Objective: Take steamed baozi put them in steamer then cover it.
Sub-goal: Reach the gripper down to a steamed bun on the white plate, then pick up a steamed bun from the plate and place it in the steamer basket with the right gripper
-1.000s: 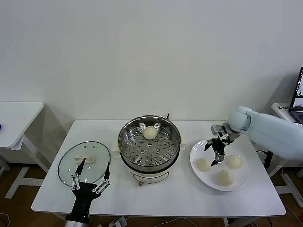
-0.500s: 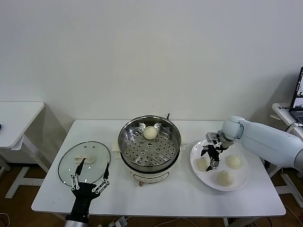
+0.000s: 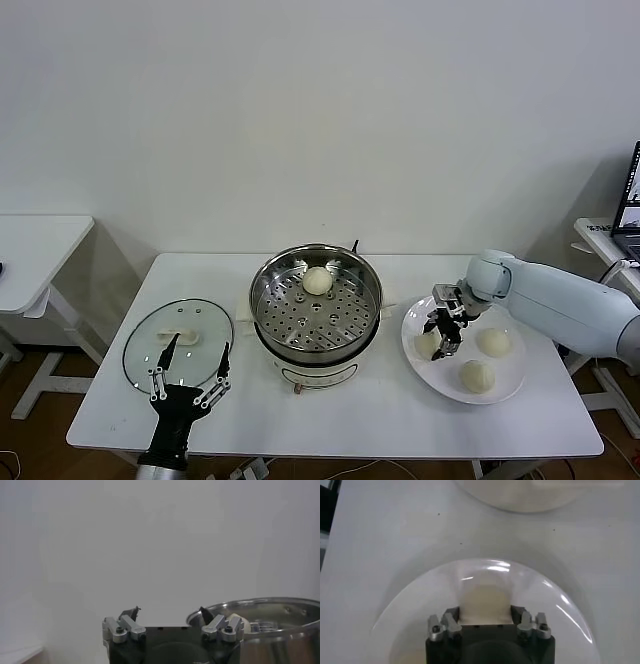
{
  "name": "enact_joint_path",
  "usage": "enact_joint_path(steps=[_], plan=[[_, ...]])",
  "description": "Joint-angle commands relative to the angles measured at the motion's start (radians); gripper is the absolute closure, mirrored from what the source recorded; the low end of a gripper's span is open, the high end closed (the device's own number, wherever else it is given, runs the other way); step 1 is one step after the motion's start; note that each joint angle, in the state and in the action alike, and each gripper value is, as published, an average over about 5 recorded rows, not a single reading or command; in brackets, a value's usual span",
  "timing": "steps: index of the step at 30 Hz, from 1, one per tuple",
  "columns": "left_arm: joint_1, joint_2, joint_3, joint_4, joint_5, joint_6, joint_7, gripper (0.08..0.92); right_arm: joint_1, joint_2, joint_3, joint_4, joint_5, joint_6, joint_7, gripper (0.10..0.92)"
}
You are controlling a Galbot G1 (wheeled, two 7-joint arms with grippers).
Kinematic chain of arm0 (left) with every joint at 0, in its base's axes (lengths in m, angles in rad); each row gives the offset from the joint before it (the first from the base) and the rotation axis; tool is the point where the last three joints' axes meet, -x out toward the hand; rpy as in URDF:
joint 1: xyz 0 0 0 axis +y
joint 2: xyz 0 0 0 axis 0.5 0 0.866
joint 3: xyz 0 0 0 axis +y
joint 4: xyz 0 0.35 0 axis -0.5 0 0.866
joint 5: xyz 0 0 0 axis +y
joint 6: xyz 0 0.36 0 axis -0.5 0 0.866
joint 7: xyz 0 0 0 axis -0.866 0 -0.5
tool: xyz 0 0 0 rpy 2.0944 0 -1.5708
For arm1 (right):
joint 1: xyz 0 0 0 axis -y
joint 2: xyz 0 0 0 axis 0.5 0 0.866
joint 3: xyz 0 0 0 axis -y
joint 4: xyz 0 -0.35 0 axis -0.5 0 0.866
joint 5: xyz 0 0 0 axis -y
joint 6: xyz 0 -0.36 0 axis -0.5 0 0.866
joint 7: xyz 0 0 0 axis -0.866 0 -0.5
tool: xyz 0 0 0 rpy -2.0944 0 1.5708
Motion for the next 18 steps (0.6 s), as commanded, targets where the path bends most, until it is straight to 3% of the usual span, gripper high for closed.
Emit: enact_joint_path(steps=[1,9,18], plan=[[-0.006,0.003,0.005,-0.003,-0.001,0.004,-0.001,0.177,0.132,-0.027,-0.013,0.054,-0.021,0.007,-0.073,0.377],[-0.015,0.013,0.014,-0.013,-0.002,0.007,-0.002,0.177,0.538,0.059,-0.167,0.090,0.077,0.021,-0.302,0.396],[-0.016,0.020,0.022,-0.026,-0.002,0.010,-0.002,0.177,0.714,0.282,-0.262,0.164,0.305,-0.059,-0.285,0.397]])
